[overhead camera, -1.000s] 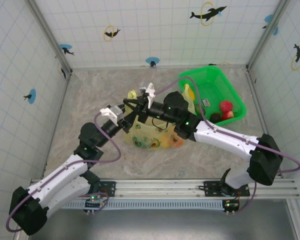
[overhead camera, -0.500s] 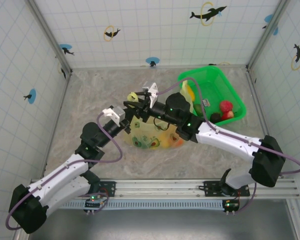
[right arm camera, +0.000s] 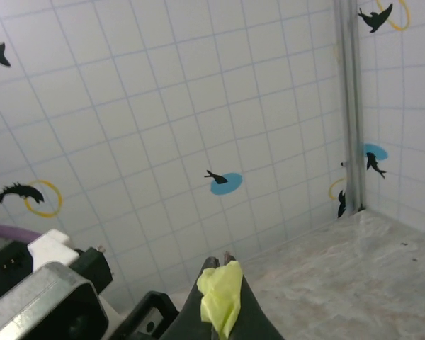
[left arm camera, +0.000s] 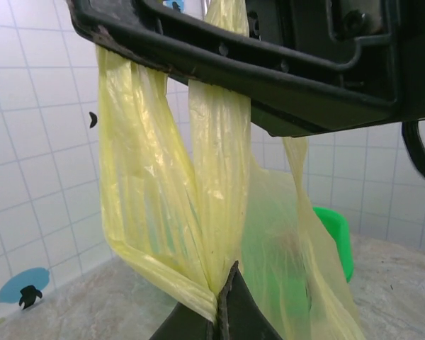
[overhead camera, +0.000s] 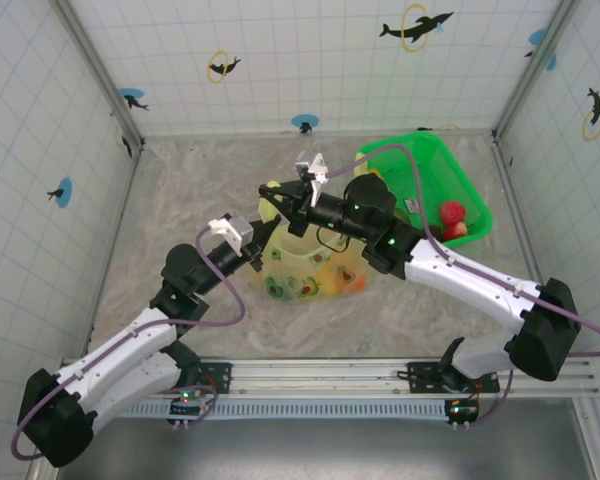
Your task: Place the fake fruits into the plastic bag and tie a complex knot
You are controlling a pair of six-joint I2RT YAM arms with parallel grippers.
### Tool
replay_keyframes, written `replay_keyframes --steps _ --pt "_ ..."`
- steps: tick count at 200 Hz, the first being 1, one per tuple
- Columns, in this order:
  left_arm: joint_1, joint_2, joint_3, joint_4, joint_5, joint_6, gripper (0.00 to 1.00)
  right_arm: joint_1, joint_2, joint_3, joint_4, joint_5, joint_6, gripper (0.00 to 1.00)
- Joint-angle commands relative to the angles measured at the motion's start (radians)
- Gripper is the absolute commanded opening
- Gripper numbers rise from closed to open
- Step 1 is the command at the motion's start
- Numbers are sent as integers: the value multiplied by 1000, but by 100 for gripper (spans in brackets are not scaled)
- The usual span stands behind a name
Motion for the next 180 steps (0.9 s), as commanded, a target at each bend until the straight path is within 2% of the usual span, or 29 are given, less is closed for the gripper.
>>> replay_keyframes --steps 1,5,24,37,107,151,158,172,180 --pt "-7 2 26 -33 30 20 0 1 -8 69 4 24 8 0" --pt "-7 3 26 -34 29 21 0 1 -8 69 6 27 13 0" --pt "-7 6 17 -18 26 22 13 2 -10 66 28 29 48 0" --pt "-7 11 11 8 18 15 18 2 -13 60 43 29 72 0" --pt "-7 57 -3 123 95 -3 24 -9 -40 3 140 -22 184 0" --pt "-7 92 9 144 76 -3 21 -9 -44 -27 165 -19 212 0" --pt "-7 96 13 145 72 -2 18 -8 -44 -32 170 -10 214 0" --pt "-7 103 17 147 72 3 0 -3 -46 -38 170 8 213 0" --pt "-7 103 18 143 74 6 0 -3 -48 -36 157 22 205 0"
